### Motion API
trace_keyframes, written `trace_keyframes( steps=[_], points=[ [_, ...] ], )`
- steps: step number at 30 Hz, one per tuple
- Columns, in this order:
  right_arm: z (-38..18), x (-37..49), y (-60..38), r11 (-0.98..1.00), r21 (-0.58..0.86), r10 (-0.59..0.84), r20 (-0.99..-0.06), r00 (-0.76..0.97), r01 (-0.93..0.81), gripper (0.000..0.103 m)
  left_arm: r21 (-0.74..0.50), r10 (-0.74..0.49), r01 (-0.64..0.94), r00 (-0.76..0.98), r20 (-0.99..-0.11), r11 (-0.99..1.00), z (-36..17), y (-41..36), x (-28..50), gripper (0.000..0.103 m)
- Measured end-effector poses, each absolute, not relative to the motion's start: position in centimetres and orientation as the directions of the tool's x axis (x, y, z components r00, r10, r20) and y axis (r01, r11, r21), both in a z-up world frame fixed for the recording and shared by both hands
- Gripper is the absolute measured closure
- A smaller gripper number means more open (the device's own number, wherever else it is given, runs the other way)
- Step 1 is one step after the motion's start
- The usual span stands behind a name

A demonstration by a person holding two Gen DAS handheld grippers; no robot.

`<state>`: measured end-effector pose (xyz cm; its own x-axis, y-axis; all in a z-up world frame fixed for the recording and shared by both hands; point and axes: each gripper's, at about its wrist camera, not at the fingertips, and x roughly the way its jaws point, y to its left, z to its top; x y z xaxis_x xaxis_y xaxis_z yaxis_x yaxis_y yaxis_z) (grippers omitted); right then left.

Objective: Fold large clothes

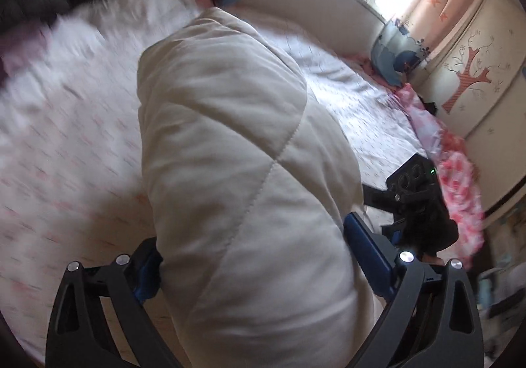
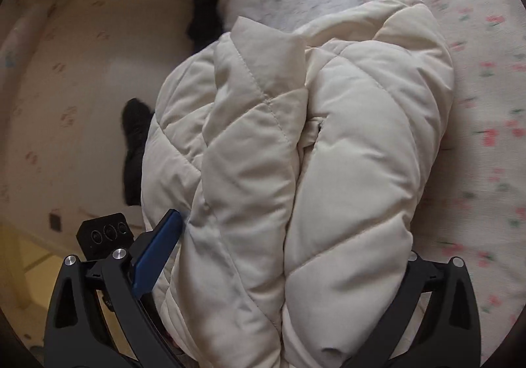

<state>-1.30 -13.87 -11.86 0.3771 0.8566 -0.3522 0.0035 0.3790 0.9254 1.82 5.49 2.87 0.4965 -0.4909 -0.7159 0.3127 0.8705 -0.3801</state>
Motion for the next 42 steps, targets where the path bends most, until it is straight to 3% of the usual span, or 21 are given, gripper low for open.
trace_keyframes(
  steps=[2,5,8,10,13,15,17,19,20,24,29,31,33,36,42],
  points=[
    [-13.7,-0.9,-11.4,0.429,0.903,0.855,-0.404,0.325,-0.005,0.006,-0.309,-0.428,0.302,0.524,-0.736,0.902,3.2,6.5,1.8,0.010],
    [-14.0,-1.3,-11.1,0.545,0.838,0.798,-0.515,0.312,-0.013,0.006,-0.167,-0.285,0.278,0.466,-0.838,0.946,-0.8,6.6,2.9,0.009],
    [-10.4,-3.0,-13.1,0.736,0.676,0.602,-0.646,0.470,-0.014,0.006,-0.265,-0.336,0.215,0.453,-0.826,0.940,-3.5,9.6,3.1,0.007],
    [-6.6,-2.8,-12.8,0.817,0.574,0.503,-0.653,0.566,-0.064,0.006,-0.286,-0.353,0.210,0.464,-0.812,0.935,-3.7,10.1,3.1,0.007],
    [-2.3,-1.0,-8.2,0.872,0.439,0.475,-0.645,0.599,-0.218,0.006,-0.258,-0.336,0.223,0.480,-0.810,0.940,-3.6,9.3,3.1,0.006],
    [-2.3,2.8,-5.1,0.907,0.348,0.420,-0.706,0.570,-0.236,0.006,-0.241,-0.324,0.226,0.478,-0.817,0.944,-3.3,9.0,3.1,0.006],
    [-7.3,7.2,-3.6,0.949,0.279,0.316,-0.819,0.479,-0.149,0.006,-0.222,-0.307,0.227,0.482,-0.821,0.948,-2.9,8.2,3.2,0.005],
    [-12.8,9.4,-5.3,0.879,0.468,0.463,-0.791,0.399,-0.094,0.005,-0.208,-0.295,0.225,0.491,-0.820,0.952,-3.2,8.5,2.9,0.005],
    [-12.9,9.5,-5.6,0.875,0.477,0.466,-0.789,0.401,-0.079,0.005,-0.201,-0.287,0.221,0.493,-0.821,0.954,-3.5,8.6,3.1,0.005],
    [-9.7,8.3,-4.9,0.919,0.384,0.385,-0.831,0.401,-0.087,0.006,-0.204,-0.284,0.216,0.463,-0.839,0.955,-3.6,8.8,3.7,0.005],
    [-3.6,-1.9,-5.8,0.850,0.401,0.524,-0.714,0.465,-0.342,0.006,-0.273,-0.333,0.195,0.445,-0.831,0.942,-2.7,10.9,2.8,0.006],
    [-4.4,-4.7,-3.8,0.861,0.281,0.460,-0.786,0.413,-0.424,0.007,-0.267,-0.332,0.201,0.473,-0.816,0.942,-1.4,11.3,1.6,0.006],
    [-7.9,-5.9,-3.6,0.895,0.187,0.345,-0.866,0.362,-0.406,0.006,-0.246,-0.320,0.208,0.507,-0.801,0.947,-0.1,11.5,0.0,0.006],
    [-11.3,-5.4,-5.2,0.891,0.308,0.411,-0.859,0.306,-0.332,0.006,-0.219,-0.295,0.211,0.475,-0.829,0.953,-0.8,10.6,-1.1,0.006],
    [-7.7,-8.4,-5.3,0.916,0.235,0.353,-0.855,0.380,-0.324,0.007,-0.169,-0.239,0.186,0.462,-0.854,0.968,-2.3,9.6,-1.2,0.005]
  ],
)
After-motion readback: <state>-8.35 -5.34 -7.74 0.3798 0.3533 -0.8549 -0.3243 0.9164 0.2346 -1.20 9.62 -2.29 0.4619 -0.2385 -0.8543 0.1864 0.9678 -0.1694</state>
